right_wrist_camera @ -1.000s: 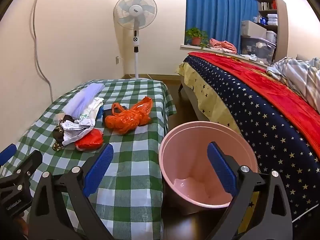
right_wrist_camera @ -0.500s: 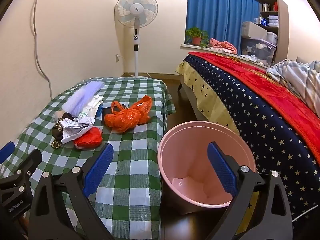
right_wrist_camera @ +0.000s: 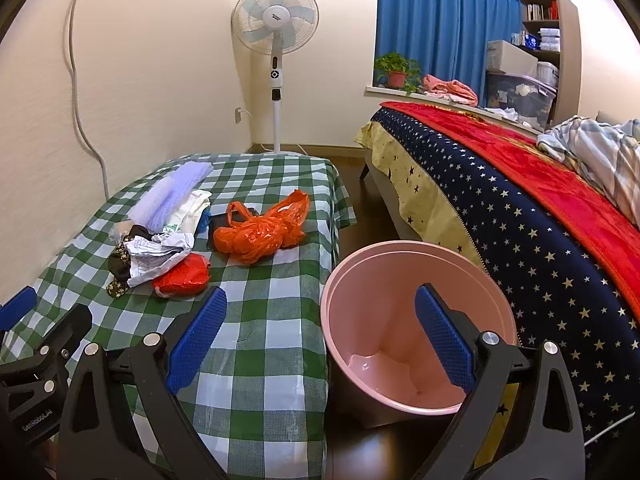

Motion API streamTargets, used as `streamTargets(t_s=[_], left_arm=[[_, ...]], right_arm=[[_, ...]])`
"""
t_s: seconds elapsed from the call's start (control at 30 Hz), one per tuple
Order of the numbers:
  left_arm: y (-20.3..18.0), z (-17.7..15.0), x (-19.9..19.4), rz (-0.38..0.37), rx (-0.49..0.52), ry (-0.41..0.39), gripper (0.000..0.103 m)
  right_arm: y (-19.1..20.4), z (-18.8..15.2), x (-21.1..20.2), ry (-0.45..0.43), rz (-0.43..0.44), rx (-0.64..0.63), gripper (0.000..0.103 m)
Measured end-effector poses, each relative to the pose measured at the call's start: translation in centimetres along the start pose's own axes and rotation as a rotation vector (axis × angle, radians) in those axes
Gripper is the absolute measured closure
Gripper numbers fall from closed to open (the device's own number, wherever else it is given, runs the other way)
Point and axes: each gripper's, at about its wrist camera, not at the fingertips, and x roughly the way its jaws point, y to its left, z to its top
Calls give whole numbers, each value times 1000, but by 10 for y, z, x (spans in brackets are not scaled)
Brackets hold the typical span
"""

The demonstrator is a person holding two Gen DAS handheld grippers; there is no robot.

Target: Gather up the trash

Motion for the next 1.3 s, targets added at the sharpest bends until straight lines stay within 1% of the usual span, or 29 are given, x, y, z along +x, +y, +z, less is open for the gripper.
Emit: streamTargets(t_s=[0.9, 1.13, 1.27, 1.3], left_arm=[[1, -2, 3, 2, -1, 11, 8], [2, -3, 3, 3, -4, 13, 8], [3, -4, 6, 14, -2, 16, 8], [5, -4, 7, 17, -7, 20, 11]], right_arm=[[-1, 0, 3, 8, 4, 21, 9], [-5, 3, 4, 12, 21, 49, 10], [-7, 4, 9, 24, 46, 69, 23], [-6, 4, 11, 27, 52, 72, 28]])
